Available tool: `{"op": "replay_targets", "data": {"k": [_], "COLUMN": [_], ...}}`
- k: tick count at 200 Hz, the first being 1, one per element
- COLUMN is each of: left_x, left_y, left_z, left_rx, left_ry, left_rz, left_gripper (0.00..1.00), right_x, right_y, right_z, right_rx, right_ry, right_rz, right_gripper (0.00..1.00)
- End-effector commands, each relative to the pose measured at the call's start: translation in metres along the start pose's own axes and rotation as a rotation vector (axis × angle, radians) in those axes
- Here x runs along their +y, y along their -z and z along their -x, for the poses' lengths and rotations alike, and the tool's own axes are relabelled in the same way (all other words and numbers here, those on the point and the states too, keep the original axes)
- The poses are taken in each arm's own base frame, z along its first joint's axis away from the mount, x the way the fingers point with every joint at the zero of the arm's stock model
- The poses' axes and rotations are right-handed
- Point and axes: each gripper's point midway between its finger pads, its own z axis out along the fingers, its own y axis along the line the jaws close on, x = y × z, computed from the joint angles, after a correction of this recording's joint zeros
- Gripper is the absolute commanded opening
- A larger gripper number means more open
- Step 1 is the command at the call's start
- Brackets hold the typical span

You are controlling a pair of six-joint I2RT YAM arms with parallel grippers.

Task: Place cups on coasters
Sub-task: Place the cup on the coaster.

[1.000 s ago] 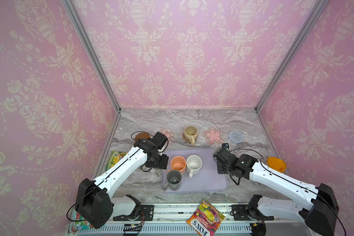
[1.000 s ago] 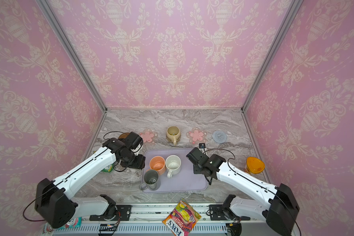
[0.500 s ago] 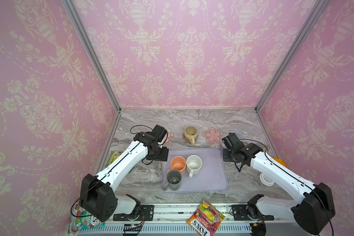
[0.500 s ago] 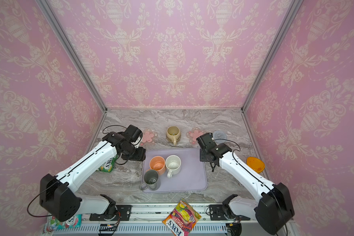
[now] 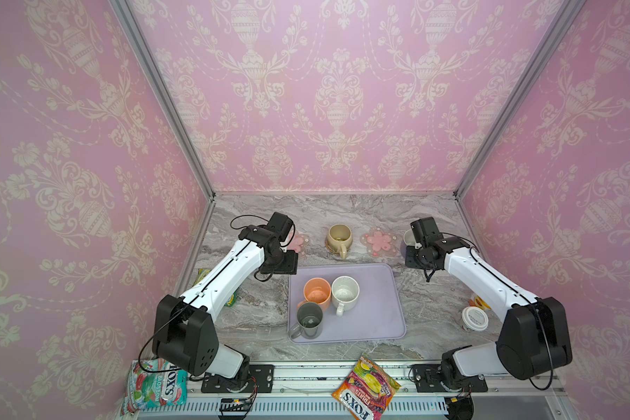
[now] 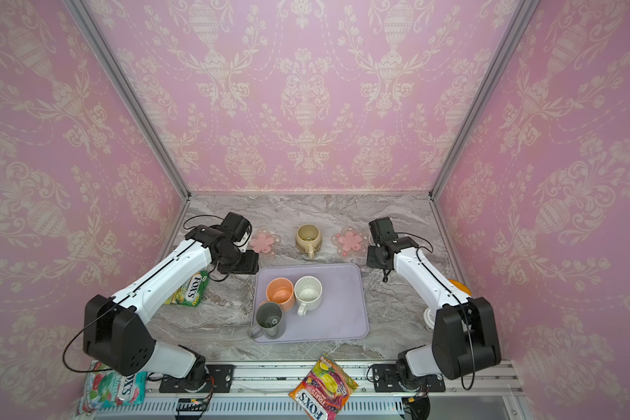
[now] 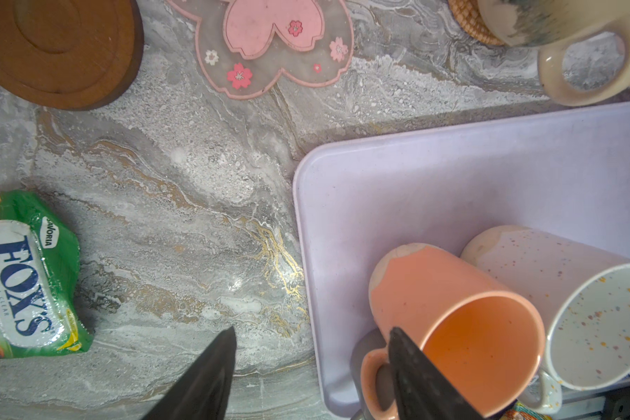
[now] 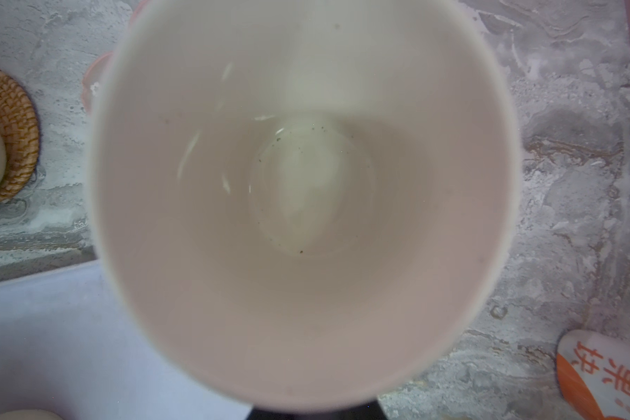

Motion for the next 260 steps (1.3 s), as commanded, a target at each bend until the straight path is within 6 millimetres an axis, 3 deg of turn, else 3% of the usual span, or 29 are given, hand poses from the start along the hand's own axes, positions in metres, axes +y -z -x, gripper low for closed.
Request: {"op": "replay_targets", "data": {"k": [1, 36, 39, 52, 104, 161, 260], "left_x": [-0.001, 0.001, 0.001, 0.001, -0.002, -0.006, -0.009], "left_y": [0.0, -0.01, -0.011, -0.016, -0.026, -0.036, -0.04], "left_z": [0.013, 0.021, 0.021, 0.023, 0.034, 0.043, 0.051], "left_rx": [-0.013, 0.009, 0.012, 0.025, 0.042, 0.064, 0.073], "left_ry": [-0.014, -0.007, -0.006, -0.003, -0.001, -0.005, -0.007], "left_rz": [-0.018, -0.02, -0.02, -0.021, -0.034, -0.039, -0.041], "left_gripper": [0.68, 0.68, 0.69, 0.68, 0.68, 0.68, 0.68], "right_x": [0.002, -0.013, -0.013, -0.019, -0.035, -0.042, -0.055], "right_y": [0.004, -0.018, -0.012, -0.018, -0.036, -0.055, -0.065], "right_z": [0.047, 0.063, 0.076, 0.083, 0.1, 0.099, 0.088], "right_rx": [-0.117, -0.105, -0.134, -0.133, -0.119, -0.067, -0.035], "right_ry": [0.001, -0.02, -0.028, -0.032, 0.007, 0.072, 0.072], "right_rz": [0.037, 0.03, 0.038, 0.04, 0.031, 0.041, 0.011], "right_gripper": [0.0, 0.0, 0.0, 0.0, 0.0, 0.0, 0.0]}}
